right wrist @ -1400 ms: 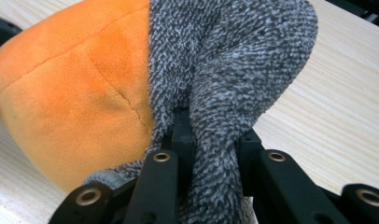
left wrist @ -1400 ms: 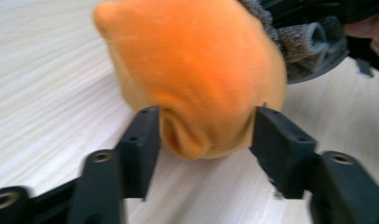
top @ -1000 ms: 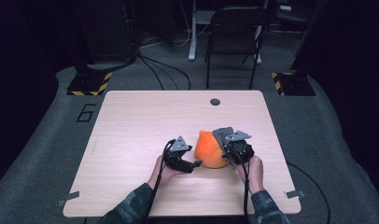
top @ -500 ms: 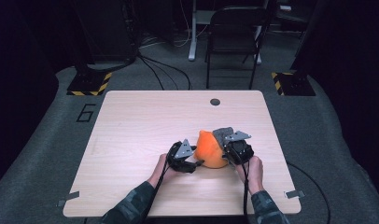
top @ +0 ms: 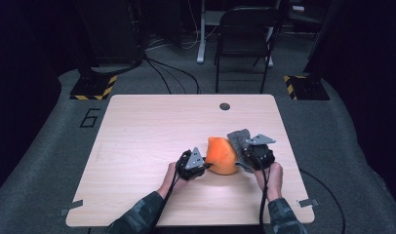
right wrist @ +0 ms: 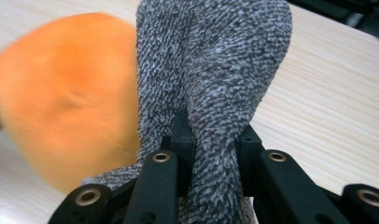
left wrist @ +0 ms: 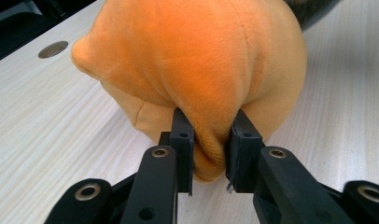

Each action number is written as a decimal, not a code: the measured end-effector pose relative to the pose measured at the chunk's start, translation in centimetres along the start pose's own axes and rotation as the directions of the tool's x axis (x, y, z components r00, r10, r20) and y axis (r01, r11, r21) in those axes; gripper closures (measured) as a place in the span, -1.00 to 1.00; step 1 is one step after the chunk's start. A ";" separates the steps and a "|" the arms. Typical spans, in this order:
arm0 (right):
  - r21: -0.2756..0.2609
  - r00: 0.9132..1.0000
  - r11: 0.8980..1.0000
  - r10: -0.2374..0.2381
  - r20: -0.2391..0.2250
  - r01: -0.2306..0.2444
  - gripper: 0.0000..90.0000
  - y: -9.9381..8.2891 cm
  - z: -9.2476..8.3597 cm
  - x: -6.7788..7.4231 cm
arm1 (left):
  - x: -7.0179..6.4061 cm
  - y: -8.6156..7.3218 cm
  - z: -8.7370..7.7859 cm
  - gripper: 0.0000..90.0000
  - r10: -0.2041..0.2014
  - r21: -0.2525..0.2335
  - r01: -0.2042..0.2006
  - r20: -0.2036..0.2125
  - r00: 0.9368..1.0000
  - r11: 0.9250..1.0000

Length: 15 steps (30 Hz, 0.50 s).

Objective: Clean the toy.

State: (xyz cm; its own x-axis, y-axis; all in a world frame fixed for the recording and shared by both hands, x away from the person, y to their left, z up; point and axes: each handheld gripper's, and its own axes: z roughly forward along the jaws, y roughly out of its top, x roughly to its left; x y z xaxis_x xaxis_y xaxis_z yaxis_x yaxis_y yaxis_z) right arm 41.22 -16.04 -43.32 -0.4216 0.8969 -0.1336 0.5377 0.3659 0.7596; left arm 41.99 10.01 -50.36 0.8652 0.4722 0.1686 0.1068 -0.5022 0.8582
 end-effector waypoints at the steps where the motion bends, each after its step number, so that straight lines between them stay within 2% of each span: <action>1: -0.001 1.000 1.000 0.018 0.003 -0.018 0.69 -0.2 -0.2 -0.5 | 0.1 -0.1 -0.1 0.70 -0.013 -0.013 0.013 0.004 1.000 1.000; 5: 0.025 0.996 0.996 0.084 0.030 -0.085 0.69 -1.5 -0.1 -2.6 | 0.3 -0.2 -0.3 0.72 -0.046 -0.063 0.047 0.011 0.999 0.997; 8: 0.048 0.994 0.993 0.104 0.046 -0.106 0.69 -2.1 0.3 -3.2 | 0.2 0.1 -0.7 0.74 -0.071 -0.087 0.072 0.017 0.997 0.994; 10: 0.042 0.994 0.994 0.098 0.044 -0.100 0.69 -2.1 0.4 -3.6 | 0.3 0.5 -1.1 0.74 -0.109 -0.101 0.113 0.037 0.993 0.989; 12: 0.027 0.992 0.993 0.113 0.052 -0.114 0.69 -1.9 0.1 -3.9 | 0.4 0.9 -1.5 0.74 -0.159 -0.113 0.164 0.054 0.986 0.980; 14: 0.021 0.992 0.993 0.113 0.048 -0.114 0.69 -1.7 -0.3 -4.1 | 0.4 1.3 -1.9 0.73 -0.215 -0.116 0.221 0.063 0.974 0.968; 15: 0.000 0.992 0.993 0.120 0.042 -0.120 0.69 -1.5 -0.9 -4.3 | 0.5 1.5 -2.0 0.73 -0.234 -0.108 0.241 0.073 0.969 0.964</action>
State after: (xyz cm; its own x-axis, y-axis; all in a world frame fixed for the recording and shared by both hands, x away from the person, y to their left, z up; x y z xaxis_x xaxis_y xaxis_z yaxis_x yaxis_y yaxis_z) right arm 41.58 -20.63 -43.32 -0.3233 0.9438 -0.0682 0.5845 0.2559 0.7700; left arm 41.59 10.90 -48.02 0.8496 0.5224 -0.0731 0.2588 -0.2920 0.9207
